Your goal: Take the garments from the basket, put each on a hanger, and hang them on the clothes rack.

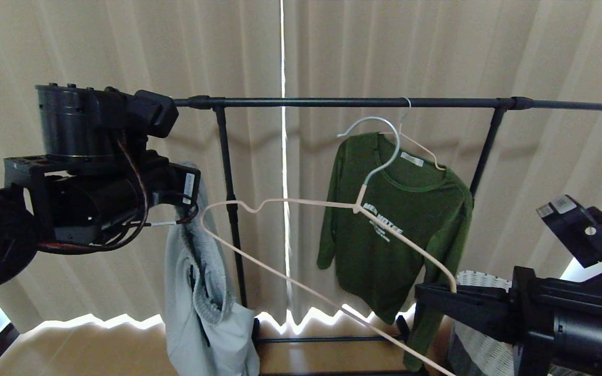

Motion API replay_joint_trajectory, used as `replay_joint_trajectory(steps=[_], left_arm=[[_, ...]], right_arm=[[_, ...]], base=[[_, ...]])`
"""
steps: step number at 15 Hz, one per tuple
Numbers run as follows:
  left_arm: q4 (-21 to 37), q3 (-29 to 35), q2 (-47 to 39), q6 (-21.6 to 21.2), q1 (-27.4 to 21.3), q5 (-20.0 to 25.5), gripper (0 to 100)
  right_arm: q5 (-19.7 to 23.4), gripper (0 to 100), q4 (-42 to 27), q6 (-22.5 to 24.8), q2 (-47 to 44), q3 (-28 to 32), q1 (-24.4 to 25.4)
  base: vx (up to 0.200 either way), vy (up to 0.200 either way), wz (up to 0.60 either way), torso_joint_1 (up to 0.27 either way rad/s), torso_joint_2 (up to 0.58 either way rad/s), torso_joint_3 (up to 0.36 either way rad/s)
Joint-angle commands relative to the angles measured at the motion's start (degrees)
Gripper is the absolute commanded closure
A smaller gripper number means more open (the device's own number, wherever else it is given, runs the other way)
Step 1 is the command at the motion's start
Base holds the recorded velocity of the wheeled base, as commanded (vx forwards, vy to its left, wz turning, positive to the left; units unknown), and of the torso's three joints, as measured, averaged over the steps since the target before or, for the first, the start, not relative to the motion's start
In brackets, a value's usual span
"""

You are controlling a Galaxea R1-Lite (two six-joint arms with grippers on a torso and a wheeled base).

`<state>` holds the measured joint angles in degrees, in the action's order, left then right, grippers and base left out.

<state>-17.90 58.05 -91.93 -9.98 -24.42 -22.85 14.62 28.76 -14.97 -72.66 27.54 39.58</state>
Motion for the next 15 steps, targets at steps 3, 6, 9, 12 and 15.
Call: replay_joint_trajectory(steps=[3, 6, 9, 12, 15], left_arm=[[2.78, 1.01, -0.18, -0.47, -0.46, -2.82, 100], [11.92, 4.53, 1.14, -0.47, -1.42, -3.43, 100], [24.58, 10.94, 2.28, 0.05, -1.77, -3.43, 100], [27.83, 12.88, 2.19, 0.14, -1.6, -3.43, 100], [28.27, 12.88, 2.11, 0.14, -1.42, -3.43, 100]], right_arm=[[-0.03, 100, 1.13, -0.06, -5.13, 0.41, 0.32], [-0.2, 100, 1.21, -0.59, -8.91, 2.7, 0.85], [-0.64, 100, 1.21, -2.43, -9.87, 4.63, 2.52], [-1.87, 100, 1.21, -3.14, -10.66, 5.68, 2.87], [-4.16, 100, 1.21, -5.86, -11.46, 7.18, 4.19]], base=[[0.0, 0.0, 0.0, 0.0, 0.0, 0.0], [0.0, 0.0, 0.0, 0.0, 0.0, 0.0], [0.0, 0.0, 0.0, 0.0, 0.0, 0.0], [0.0, 0.0, 0.0, 0.0, 0.0, 0.0], [0.0, 0.0, 0.0, 0.0, 0.0, 0.0]])
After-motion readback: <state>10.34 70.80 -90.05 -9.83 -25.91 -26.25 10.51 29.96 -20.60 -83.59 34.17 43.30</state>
